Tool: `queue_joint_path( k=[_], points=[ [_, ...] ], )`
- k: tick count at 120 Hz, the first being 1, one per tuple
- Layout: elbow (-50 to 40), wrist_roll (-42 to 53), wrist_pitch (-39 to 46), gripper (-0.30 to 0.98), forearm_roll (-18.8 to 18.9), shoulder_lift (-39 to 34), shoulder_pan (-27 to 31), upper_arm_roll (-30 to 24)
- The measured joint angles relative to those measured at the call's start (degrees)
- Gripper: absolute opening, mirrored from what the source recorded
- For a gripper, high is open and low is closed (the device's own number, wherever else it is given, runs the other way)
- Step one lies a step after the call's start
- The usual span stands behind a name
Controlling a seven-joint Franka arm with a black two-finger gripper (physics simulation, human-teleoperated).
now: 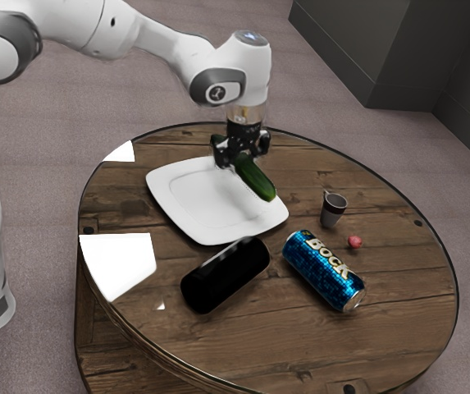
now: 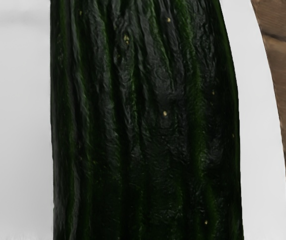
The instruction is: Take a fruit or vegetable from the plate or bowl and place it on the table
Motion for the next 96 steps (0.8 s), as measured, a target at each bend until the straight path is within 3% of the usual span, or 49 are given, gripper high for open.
queue_joint_path(
  k=[10, 31, 50, 82, 96],
  points=[
    [3.9, 0.6, -2.3, 0.22, -0.1, -0.3, 1.4, 3.4],
    [19.3, 2.2, -8.1, 0.21, -1.1, 9.3, 7.0, 5.4],
    [32.1, 3.8, -12.9, 0.2, -2.4, 20.6, 4.8, 5.6],
    [39.9, 6.3, -17.4, 0.19, -3.5, 28.4, 7.8, 5.6],
    [40.5, 8.1, -16.4, 0.45, -3.3, 29.0, 8.6, 5.6]
  ],
)
